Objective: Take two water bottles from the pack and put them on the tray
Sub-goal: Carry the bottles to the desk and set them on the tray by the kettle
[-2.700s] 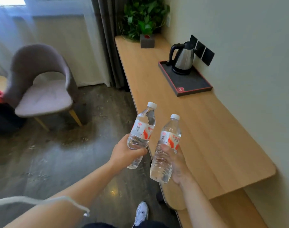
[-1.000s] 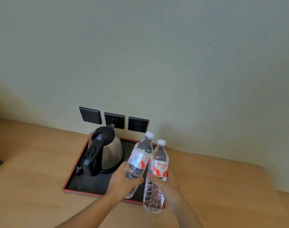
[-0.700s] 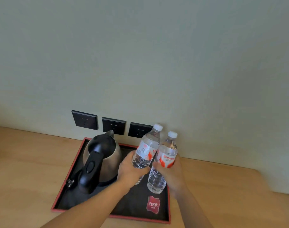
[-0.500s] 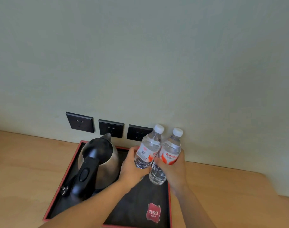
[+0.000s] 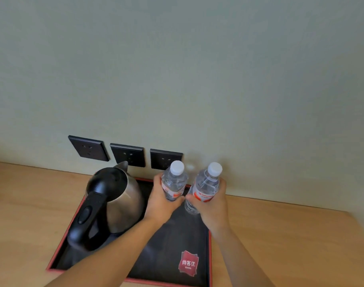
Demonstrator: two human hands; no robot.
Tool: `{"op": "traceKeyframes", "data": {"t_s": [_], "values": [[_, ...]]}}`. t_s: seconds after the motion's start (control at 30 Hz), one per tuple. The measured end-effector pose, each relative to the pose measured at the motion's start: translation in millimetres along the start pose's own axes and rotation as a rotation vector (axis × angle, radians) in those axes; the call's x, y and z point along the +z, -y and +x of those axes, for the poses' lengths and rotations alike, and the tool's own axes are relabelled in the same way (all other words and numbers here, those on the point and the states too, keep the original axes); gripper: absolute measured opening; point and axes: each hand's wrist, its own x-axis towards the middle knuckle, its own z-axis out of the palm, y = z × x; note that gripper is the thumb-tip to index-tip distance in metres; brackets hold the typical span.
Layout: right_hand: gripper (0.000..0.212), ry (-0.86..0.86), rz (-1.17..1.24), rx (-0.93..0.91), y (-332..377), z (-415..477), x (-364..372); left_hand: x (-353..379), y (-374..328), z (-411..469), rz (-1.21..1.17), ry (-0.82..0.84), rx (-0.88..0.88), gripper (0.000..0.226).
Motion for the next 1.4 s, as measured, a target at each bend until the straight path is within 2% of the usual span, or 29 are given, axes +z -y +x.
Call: {"op": "traceKeyframes", "data": {"t_s": [0.13,0.23,0.33,0.43,0.6,0.77,0.93,1.4], "values": [[0.083,0.024,-0.045,-0.026,24,-5,-15,-13,-26,-12,-0.014,-0.003,0.073,0.087],[0.081,0.053,-0.102,-0.089,45,-9,-28,-27,-48,-21,-0.024,-0.026,0.099,0.081],[0.063,0.03,-0.155,-0.185,69,-10,-38,-43,-73,-26,0.028,-0.046,0.144,0.066],[0.052,0.054,-0.279,-0.276,88,-8,-46,-55,-100,-22,0.137,-0.027,0.211,0.051],[0.04,0.112,-0.486,-0.347,98,-10,-44,-57,-130,-9,0.446,0.034,0.317,0.048],[0.038,0.088,-0.539,-0.327,99,-14,-37,-53,-141,4,0.665,0.016,0.259,0.045],[0.035,0.093,-0.6,-0.293,102,-13,-35,-56,-147,8,0.711,0.022,0.102,0.047],[0.032,0.144,-0.792,-0.266,122,-5,-31,-66,-160,16,0.841,0.258,0.32,0.033]]}}
